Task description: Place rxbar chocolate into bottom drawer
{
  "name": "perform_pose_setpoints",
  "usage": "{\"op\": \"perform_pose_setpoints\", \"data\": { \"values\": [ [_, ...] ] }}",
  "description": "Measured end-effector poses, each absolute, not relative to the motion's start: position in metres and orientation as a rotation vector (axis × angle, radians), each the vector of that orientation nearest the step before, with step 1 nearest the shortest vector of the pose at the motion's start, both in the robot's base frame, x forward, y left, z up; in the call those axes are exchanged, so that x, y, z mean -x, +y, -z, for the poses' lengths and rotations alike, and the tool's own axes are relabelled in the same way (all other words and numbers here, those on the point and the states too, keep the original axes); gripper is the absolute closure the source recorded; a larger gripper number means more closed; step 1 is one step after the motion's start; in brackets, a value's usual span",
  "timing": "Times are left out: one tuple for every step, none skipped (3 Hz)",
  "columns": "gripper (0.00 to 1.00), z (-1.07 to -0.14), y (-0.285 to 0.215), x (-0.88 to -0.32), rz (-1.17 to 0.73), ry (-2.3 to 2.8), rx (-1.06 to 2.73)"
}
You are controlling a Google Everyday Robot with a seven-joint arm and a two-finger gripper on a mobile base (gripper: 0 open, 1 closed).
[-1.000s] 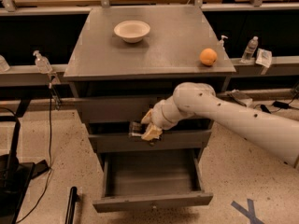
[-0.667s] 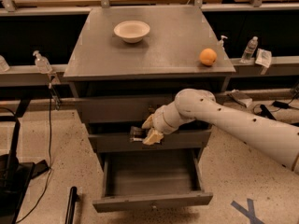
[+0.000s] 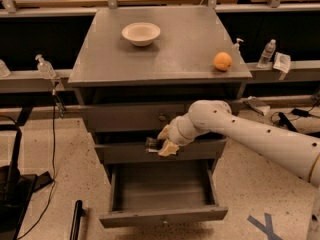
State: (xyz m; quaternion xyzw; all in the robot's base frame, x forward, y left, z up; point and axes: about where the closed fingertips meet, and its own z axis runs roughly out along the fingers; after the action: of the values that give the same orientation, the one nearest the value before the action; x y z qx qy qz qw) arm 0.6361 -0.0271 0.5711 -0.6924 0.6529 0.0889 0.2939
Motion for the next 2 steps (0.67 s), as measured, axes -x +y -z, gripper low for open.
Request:
{"op": "perform_pose_setpoints", "data": {
  "values": [
    [1.0,-0.523,-0.058,-0.644,-0.328,1.74,1.743],
    [1.0,-0.478,-0.087,-0.641,-0.447,1.675,1.662]
  ]
}}
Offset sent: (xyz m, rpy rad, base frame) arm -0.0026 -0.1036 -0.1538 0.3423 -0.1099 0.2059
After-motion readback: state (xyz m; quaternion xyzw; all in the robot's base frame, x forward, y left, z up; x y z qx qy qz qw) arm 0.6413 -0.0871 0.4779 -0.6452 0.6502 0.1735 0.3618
